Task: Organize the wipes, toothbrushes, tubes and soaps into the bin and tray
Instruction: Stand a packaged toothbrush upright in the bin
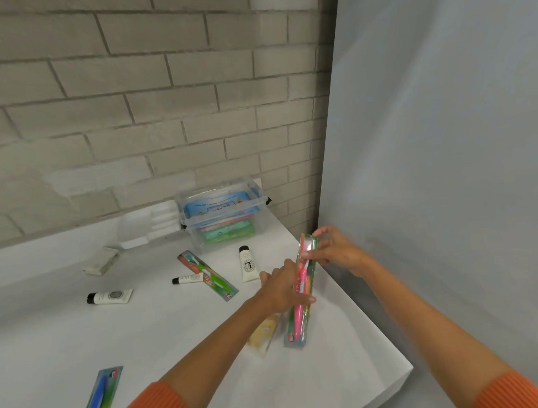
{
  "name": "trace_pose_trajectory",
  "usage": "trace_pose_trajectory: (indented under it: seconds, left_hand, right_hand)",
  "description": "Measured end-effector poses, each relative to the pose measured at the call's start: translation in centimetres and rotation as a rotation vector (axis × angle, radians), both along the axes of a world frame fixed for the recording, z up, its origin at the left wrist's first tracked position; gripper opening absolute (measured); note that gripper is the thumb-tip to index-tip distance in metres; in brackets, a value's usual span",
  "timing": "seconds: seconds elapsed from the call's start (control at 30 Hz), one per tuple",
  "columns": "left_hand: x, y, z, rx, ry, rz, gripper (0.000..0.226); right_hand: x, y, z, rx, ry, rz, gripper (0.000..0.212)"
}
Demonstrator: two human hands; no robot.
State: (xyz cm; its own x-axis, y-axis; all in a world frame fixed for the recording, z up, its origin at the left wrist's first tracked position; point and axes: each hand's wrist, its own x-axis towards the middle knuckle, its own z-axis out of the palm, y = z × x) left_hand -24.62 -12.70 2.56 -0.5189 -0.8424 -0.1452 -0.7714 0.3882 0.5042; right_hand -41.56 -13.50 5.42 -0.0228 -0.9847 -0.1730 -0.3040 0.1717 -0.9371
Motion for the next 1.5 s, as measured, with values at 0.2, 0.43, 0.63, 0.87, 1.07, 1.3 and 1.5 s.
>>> trace_pose_trajectory:
  seconds: [0.2, 0.43, 0.63, 0.87, 1.07, 1.3, 1.5]
  left_hand:
    - [0.4, -3.2, 5.0, -0.119, 0.313, 0.175, 0.040]
    - [2.6, -8.7, 10.5, -0.323, 0.458, 0.279, 0.029]
    - [4.9, -14.2, 13.8, -0.478, 0.392, 0.325, 0.027]
    - [7.0, -19.6, 13.7, -0.491, 0.451, 0.395, 0.029]
    - [8.2, -23.2, 10.5, -0.453, 0.442, 0.395, 0.037]
    - [8.0, -24.8, 6.3, -0.316, 0.395, 0.365, 0.042]
    - [7.2, -25.4, 4.4, -0.313, 0.423, 0.309, 0.094]
  right_hand:
    - [1.5, -3.9, 6.5, -0.244, -0.037, 0.049, 0.049]
    - [4.8, -9.7, 12.1, -0.533, -0.003, 0.099, 0.049]
    - [7.6, -15.1, 15.8, -0.632, -0.005, 0.131, 0.051]
    - [10.0, -21.4, 15.5, -0.704, 0.002, 0.193, 0.048]
    - [11.2, -25.6, 11.8, -0.699, 0.045, 0.221, 0.050]
    - [10.3, -27.5, 6.5, -0.571, 0.114, 0.285, 0.049]
    - [8.7, -27.1, 4.3, -0.474, 0.128, 0.334, 0.047]
